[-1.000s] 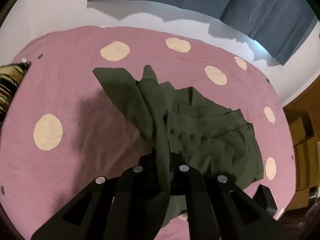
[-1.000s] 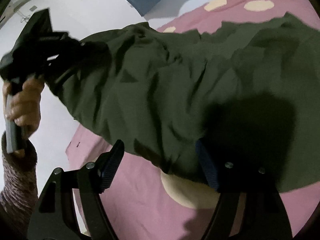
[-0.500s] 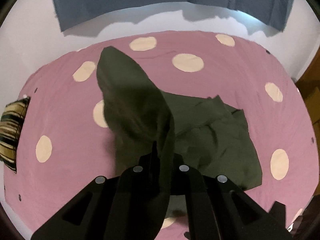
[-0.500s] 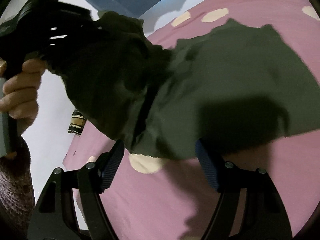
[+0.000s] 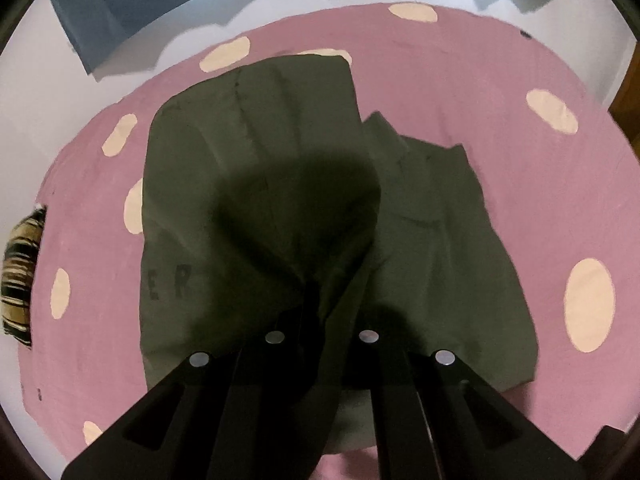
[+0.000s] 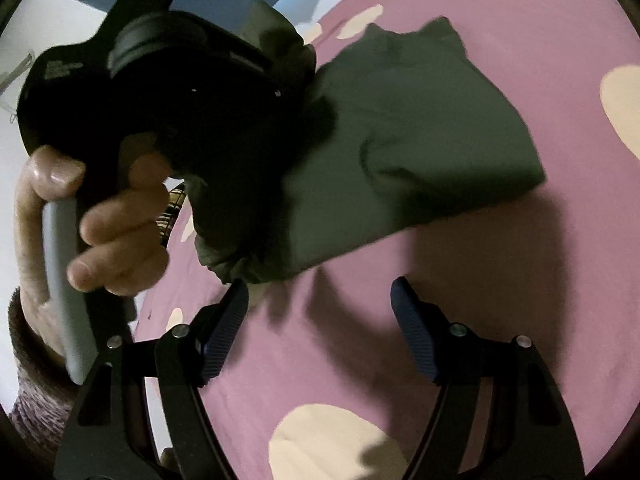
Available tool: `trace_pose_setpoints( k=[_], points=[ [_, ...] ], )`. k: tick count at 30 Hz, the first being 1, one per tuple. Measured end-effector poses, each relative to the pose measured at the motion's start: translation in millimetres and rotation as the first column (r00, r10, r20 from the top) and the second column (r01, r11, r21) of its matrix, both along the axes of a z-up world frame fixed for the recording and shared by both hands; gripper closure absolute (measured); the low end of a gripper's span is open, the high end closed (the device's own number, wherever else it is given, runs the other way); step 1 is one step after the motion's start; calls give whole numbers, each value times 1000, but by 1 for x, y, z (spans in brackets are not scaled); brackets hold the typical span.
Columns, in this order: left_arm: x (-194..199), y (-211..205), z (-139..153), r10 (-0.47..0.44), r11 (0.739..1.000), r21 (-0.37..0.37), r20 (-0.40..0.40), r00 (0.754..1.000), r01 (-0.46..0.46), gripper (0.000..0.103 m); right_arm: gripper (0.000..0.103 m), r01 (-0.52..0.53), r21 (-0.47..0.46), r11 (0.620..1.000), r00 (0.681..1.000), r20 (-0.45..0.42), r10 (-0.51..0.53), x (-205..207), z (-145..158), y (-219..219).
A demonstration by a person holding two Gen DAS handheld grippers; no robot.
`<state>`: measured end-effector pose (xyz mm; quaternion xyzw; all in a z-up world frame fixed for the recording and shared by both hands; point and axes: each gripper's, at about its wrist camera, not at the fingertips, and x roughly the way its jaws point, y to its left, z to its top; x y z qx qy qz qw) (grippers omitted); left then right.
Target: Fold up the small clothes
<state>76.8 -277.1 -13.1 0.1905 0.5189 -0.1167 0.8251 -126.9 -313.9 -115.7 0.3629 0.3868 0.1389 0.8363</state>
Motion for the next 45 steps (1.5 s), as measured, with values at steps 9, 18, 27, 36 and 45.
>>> trace_pose_setpoints(
  k=[9, 18, 27, 36, 45],
  points=[
    [-26, -14, 15, -12, 1000, 2, 74, 997, 12, 73, 29, 8, 24, 1000, 1000, 3, -8, -6, -1, -4],
    [-73, -2, 74, -126, 973, -171, 167, 978, 155, 49, 29, 21, 33, 999, 1000, 3, -22, -8, -2, -5],
    [-70, 143, 109, -48, 870, -457, 291, 956, 183, 29, 27, 10, 54, 998, 998, 64, -13, -17, 26, -8],
    [-98, 226, 44, -39, 873, -451, 321, 946, 188, 28, 22, -25, 229, 973, 998, 56, 13, 38, 45, -27],
    [-94, 229, 3, -40, 841, -523, 190, 981, 136, 28, 22, -131, 290, 948, 984, -77, 160, 129, 37, -12]
  ],
)
